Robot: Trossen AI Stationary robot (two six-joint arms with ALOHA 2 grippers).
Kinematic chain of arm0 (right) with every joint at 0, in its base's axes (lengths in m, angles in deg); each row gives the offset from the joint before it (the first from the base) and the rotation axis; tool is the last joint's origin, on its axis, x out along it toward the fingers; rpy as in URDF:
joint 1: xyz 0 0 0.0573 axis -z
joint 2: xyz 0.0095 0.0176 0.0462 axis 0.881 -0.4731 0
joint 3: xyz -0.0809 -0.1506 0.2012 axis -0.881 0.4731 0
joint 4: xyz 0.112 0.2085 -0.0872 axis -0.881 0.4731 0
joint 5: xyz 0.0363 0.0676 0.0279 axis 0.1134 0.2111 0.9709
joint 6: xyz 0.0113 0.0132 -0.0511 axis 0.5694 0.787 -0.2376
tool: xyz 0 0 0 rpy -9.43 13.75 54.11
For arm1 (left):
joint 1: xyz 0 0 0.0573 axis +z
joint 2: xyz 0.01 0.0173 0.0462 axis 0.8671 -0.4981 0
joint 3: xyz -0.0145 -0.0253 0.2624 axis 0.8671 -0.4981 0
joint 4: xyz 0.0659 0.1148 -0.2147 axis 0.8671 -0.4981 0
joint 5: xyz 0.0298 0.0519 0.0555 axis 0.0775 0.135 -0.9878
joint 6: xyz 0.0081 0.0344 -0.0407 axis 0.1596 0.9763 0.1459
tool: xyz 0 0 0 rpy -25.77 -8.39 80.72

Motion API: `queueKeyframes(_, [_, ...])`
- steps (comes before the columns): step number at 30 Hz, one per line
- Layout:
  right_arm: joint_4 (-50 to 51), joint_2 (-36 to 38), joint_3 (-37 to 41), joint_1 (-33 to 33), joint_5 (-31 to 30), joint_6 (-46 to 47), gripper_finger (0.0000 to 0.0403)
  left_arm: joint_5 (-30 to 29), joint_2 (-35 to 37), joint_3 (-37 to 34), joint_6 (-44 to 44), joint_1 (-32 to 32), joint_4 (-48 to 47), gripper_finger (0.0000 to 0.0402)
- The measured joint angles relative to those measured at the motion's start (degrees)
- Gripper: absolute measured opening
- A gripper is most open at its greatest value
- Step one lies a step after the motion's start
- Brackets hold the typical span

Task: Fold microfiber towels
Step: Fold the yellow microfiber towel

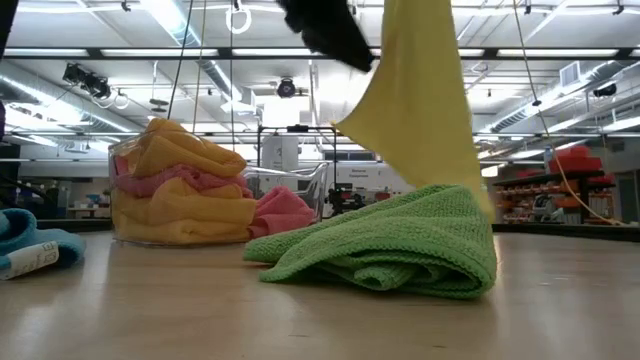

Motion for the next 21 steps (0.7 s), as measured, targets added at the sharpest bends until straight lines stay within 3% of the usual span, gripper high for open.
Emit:
queueKeyframes(9, [0.6, -3.1, -4.7, 0.0, 0.0, 1.2, 0.0006, 0.1, -0.2, 0.0, -6.3, 3.6, -6.0, 0.0189])
queueKeyframes(16, [0.7, -3.3, -6.0, -0.1, -1.8, 1.7, 0.0006, 11.5, -0.2, 0.0, -7.5, 3.9, -5.9, 0.0208])
queueKeyframes(21, [1.3, -3.2, -6.1, -0.1, 0.2, 2.8, 0.0006, 13.8, -0.2, 0.0, -6.5, 3.4, -6.5, 0.0212])
